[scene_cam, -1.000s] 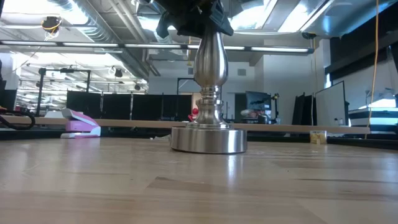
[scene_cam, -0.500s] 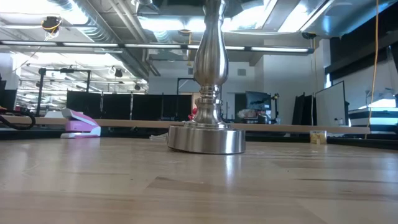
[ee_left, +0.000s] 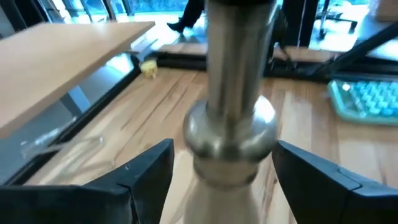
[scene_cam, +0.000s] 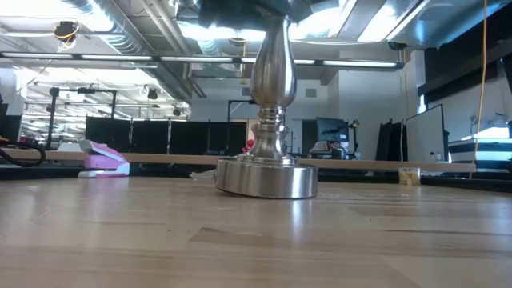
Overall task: Screw lightbulb
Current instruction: Insert the light bulb into the lamp
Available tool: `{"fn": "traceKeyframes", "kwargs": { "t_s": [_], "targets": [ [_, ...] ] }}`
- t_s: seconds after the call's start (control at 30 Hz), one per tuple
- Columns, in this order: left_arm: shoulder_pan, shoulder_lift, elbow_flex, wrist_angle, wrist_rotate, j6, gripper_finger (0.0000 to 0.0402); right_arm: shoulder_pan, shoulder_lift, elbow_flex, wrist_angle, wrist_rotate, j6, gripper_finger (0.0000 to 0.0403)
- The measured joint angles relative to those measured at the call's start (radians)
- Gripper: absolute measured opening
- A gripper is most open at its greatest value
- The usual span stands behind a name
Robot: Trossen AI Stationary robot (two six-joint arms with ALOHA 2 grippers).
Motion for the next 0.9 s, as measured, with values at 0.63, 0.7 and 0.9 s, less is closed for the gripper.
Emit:
{"fn": "traceKeyframes", "kwargs": {
  "t_s": [0.63, 0.7, 0.9],
  "targets": [
    [0.048, 0.001, -0.212, 0.356, 0.230, 0.089, 0.0230, 0.001, 0.012, 0.002, 0.036, -0.027, -0.039, 0.0156],
    [0.066, 0.001, -0.220, 0.356, 0.277, 0.092, 0.0230, 0.001, 0.012, 0.003, 0.036, -0.048, -0.039, 0.0156],
    [0.104, 0.002, -0.223, 0.353, 0.377, 0.124, 0.0228, 0.001, 0.011, 0.003, 0.044, -0.071, -0.057, 0.0156]
  ]
}}
